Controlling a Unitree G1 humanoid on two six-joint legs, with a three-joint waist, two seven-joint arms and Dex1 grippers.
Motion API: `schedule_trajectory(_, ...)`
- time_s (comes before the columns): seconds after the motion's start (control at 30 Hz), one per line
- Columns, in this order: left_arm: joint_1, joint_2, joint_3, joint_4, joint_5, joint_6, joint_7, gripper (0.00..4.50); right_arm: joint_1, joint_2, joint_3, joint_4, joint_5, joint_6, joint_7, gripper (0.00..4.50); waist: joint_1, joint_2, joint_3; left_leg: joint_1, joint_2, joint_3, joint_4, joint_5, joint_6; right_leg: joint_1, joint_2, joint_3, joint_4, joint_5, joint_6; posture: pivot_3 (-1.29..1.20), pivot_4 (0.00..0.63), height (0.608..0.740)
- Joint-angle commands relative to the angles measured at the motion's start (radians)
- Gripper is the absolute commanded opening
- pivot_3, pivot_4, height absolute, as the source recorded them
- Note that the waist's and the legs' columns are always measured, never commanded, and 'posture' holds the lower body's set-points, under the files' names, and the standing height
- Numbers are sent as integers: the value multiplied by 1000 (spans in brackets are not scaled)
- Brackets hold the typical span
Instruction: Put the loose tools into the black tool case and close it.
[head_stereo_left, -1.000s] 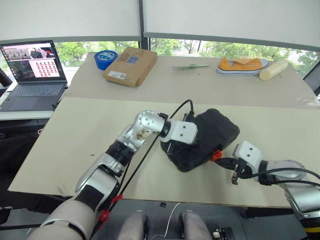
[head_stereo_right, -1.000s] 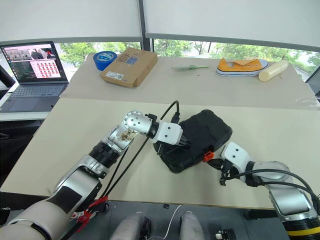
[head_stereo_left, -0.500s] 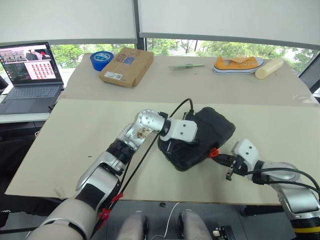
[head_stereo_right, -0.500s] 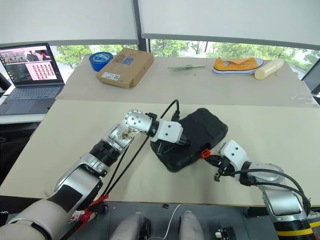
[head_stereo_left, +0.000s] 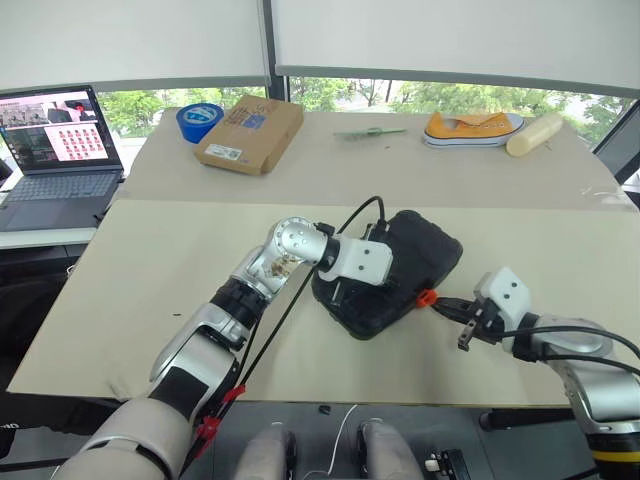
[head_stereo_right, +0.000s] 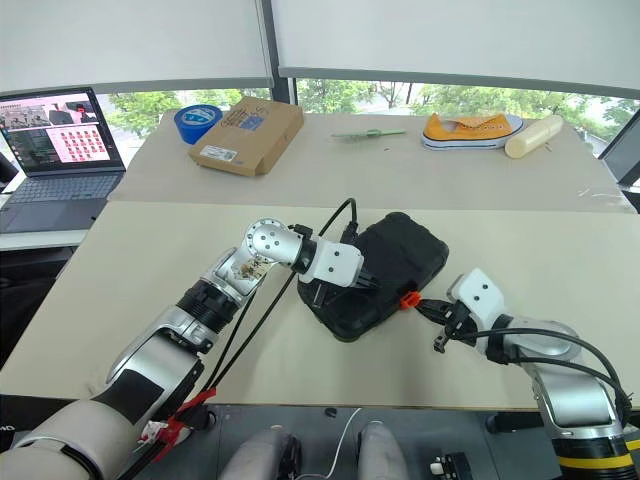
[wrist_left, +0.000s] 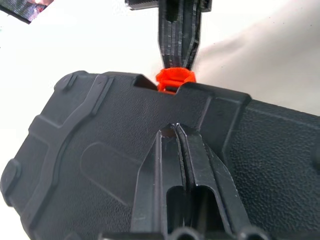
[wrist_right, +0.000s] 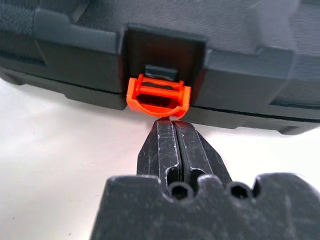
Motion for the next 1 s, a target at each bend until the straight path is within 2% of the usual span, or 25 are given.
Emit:
schedule_trajectory(0.03, 38, -3, -54, 55, 50, 7, -23, 105, -68, -8, -54, -126, 87, 10, 0, 0, 0, 0, 0, 0, 0, 0, 0, 0, 0, 0, 0, 0, 0, 0, 0, 0, 150, 735)
schedule_trajectory(0.17, 35, -5, -51, 63, 52, 5, -20, 105, -87, -17, -59, -152, 126, 65, -1, 0, 5, 1, -1, 2, 1, -1, 0, 0, 0, 2, 1, -1, 0, 0, 0, 0, 150, 735)
schedule_trajectory(0.33, 33, -6, -47, 72, 57, 4, -9, 105, -81, -48, -44, -134, 94, 34, 5, 0, 21, 1, -1, 2, 0, -1, 0, 0, 0, 5, -1, -2, -2, 0, 0, 0, 150, 735)
schedule_trajectory(0.4, 35, 9, -28, 64, 43, 27, -11, 105, -79, -72, -80, -128, 129, 54, 30, 0, 23, 1, -1, 2, 0, -1, 0, 0, 0, 5, -1, -2, -2, 0, 0, 0, 150, 735)
schedule_trajectory(0.43, 40, 27, -4, 45, 18, 67, -23, 40, -79, -88, -102, -121, 145, 62, 44, 287, 23, 1, -1, 3, 0, -1, 0, 0, 0, 5, -1, -2, -2, 0, 0, 0, 150, 735)
schedule_trajectory(0.5, 64, 82, 68, -20, -56, 181, -55, 574, -60, -140, -149, -113, 203, 94, 118, 777, 21, 1, -1, 3, 0, -1, 0, 0, 1, 6, 0, -2, -2, 0, 0, 0, 150, 735)
schedule_trajectory(0.53, 75, 105, 93, -51, -84, 228, -68, 706, -49, -163, -163, -112, 224, 98, 152, 1113, 17, 1, -1, 3, 0, -1, 0, 0, 1, 5, 0, -2, -2, 0, 0, 0, 150, 735)
schedule_trajectory(0.67, 186, 293, 217, -269, -214, 444, -137, 2215, -2, -270, -243, -62, 299, 99, 313, 2548, -7, 1, -1, 4, 5, -1, -2, 0, 1, 4, 3, -2, -1, -1, -2, 0, 150, 735)
schedule_trajectory(0.87, 490, 663, 544, -656, -533, 858, -230, 4308, 21, -421, -345, 120, 342, 122, 499, 4498, -15, 3, 3, 1, 8, 1, -4, 0, 0, -4, 4, 0, 3, -2, -3, 0, 150, 735)
schedule_trajectory(0.9, 526, 696, 578, -688, -562, 891, -224, 4446, 21, -431, -350, 141, 342, 117, 510, 4500, -11, 2, 3, 0, 8, 0, -4, 0, 0, -5, 4, -1, 3, -2, -3, 0, 150, 735)
schedule_trajectory(1.0, 674, 757, 744, -762, -627, 966, -174, 4446, 8, -447, -373, 209, 355, 127, 537, 4500, 12, 3, 3, 0, 6, 0, -4, -1, 0, -2, 0, -3, 0, -2, -3, 0, 150, 735)
